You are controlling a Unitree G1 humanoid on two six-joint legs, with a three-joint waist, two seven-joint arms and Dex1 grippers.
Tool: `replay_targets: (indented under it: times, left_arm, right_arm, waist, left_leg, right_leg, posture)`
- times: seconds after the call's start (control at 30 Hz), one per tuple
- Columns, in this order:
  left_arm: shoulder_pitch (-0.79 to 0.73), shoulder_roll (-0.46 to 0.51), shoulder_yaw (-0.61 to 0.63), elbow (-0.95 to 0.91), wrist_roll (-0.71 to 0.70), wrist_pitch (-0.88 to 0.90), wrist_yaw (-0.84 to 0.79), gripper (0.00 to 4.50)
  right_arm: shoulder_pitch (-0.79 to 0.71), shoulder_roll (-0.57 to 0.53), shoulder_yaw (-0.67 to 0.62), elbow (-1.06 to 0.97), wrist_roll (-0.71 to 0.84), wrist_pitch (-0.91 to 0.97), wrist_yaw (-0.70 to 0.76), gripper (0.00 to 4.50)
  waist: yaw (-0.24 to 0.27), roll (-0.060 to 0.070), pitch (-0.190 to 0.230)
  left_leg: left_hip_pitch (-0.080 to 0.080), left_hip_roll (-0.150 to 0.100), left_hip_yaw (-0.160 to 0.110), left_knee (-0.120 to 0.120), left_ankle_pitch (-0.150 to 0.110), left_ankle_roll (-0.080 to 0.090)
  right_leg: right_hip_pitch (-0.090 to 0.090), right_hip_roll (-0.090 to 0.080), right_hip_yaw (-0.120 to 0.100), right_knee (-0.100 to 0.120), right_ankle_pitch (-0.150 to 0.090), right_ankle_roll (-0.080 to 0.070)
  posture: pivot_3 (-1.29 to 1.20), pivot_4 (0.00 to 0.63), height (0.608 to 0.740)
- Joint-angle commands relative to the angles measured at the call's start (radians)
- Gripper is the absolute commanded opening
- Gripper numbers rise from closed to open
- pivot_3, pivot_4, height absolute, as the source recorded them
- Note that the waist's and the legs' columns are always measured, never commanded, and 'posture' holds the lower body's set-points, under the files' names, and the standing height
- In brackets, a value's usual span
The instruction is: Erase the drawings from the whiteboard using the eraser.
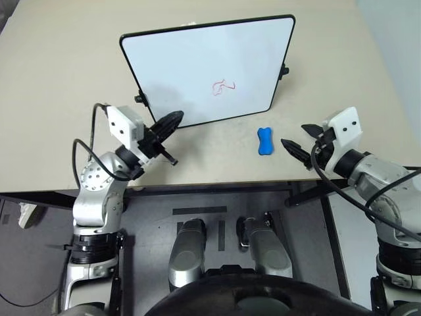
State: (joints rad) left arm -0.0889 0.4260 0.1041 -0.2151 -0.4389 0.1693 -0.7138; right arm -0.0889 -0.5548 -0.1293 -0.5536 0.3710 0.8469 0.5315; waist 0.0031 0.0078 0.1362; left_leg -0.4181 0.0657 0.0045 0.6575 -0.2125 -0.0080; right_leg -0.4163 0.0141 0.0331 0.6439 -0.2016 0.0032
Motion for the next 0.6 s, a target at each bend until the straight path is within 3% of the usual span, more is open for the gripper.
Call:
replay_targets:
  times: [0.03, 0.27, 0.4, 0.6]
  left_arm:
    - [-0.013, 0.000, 0.007, -0.039, -0.005, -0.015, 0.003, 0.00]
    - [-0.005, 0.000, 0.011, -0.037, 0.003, -0.021, 0.005, 0.00]
    - [0.000, 0.015, 0.029, -0.017, 0.006, -0.029, -0.005, 0.00]
    - [-0.032, 0.029, 0.029, 0.029, 0.008, -0.037, -0.018, 0.00]
  right_arm:
    - [-0.013, -0.009, 0.006, -0.016, 0.001, -0.025, -0.005, 3.55]
    - [-0.036, 0.002, 0.008, -0.039, 0.034, 0.029, -0.022, 3.55]
    - [-0.046, 0.028, 0.025, -0.096, 0.093, 0.145, -0.049, 4.48]
    - [-0.197, 0.109, 0.070, -0.087, 0.058, 0.384, -0.223, 4.48]
  waist:
    - [0.000, 0.000, 0.000]
    - [0.000, 0.000, 0.000]
    - [0.000, 0.000, 0.000]
    - [-0.004, 0.000, 0.000]
  left_leg:
    - [0.000, 0.000, 0.000, 0.000, 0.000, 0.000]
    - [0.000, 0.000, 0.000, 0.001, 0.000, 0.000]
    - [0.000, 0.000, 0.000, 0.001, 0.000, 0.000]
    - [0.000, 0.000, 0.000, 0.002, 0.001, 0.001]
  right_leg:
    - [0.000, 0.000, 0.000, 0.000, 0.000, 0.000]
    - [0.001, 0.000, 0.000, 0.000, 0.001, 0.000]
    - [0.001, 0.000, 0.000, 0.000, 0.001, 0.000]
    - [0.000, 0.000, 0.000, 0.000, 0.002, 0.000]
  posture:
    - [0.00, 0.150, 0.740]
    - [0.00, 0.150, 0.740]
    - [0.00, 0.150, 0.740]
    - [0.00, 0.150, 0.740]
